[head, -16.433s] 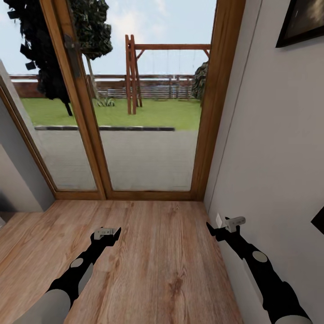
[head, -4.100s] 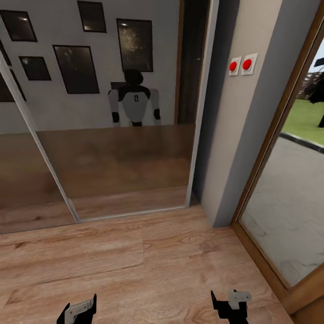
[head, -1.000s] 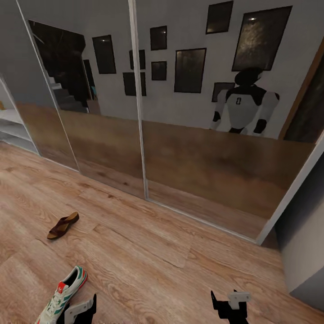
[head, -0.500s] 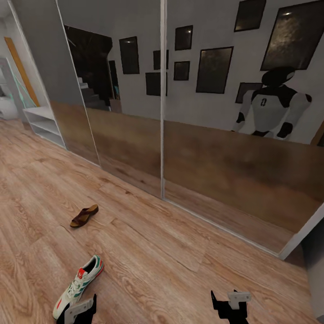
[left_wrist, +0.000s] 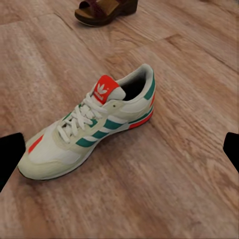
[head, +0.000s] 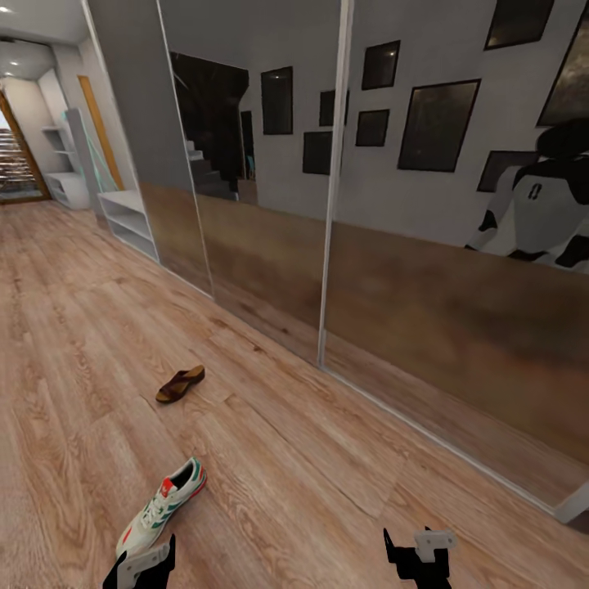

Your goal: Pick up the two gym shoes and the two sandals from the corridor floor and place them onto the hallstand (shoe rack) in the corridor, making sure they are on the rack and not on the floor. Arrange them so the two gym shoes are next to each other and the two sandals are next to each other.

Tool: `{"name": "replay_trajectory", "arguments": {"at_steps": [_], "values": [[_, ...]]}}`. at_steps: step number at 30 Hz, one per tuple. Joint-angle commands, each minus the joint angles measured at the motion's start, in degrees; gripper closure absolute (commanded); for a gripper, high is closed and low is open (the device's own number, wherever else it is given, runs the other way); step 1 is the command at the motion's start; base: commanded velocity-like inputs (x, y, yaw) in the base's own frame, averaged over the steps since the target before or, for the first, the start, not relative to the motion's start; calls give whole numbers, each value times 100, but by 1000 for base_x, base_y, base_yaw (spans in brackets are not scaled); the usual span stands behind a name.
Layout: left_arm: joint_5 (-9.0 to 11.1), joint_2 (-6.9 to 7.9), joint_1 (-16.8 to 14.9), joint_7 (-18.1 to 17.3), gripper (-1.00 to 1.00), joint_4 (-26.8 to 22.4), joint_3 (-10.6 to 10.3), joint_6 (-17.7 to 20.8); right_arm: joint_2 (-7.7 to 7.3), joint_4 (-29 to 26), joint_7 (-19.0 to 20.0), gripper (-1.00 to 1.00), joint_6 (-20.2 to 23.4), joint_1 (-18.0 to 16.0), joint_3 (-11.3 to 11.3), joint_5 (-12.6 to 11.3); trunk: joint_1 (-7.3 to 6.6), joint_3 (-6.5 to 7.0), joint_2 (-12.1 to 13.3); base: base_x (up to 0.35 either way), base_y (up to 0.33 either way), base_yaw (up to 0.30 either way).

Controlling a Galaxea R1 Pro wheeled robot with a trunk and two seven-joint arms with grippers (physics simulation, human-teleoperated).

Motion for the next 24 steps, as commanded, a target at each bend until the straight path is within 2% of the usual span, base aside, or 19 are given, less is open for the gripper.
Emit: {"name": "replay_trajectory", "arguments": {"at_steps": [1, 11, 24], "values": [[48, 1, -4, -8, -100, 5, -15, -18, 1, 3, 9, -100, -16, -1, -48, 55, 0, -5, -2, 127, -202, 277], [53, 1, -4, -8, -100, 6, -15, -18, 1, 3, 9, -100, -16, -1, -48, 55, 0, -5, -2, 128, -229, 277], [68, 1, -4, -8, -100, 14, -15, -16, 1, 3, 9, -100, -16, -1, -48, 55, 0, -5, -2, 13, -262, 277]]}}
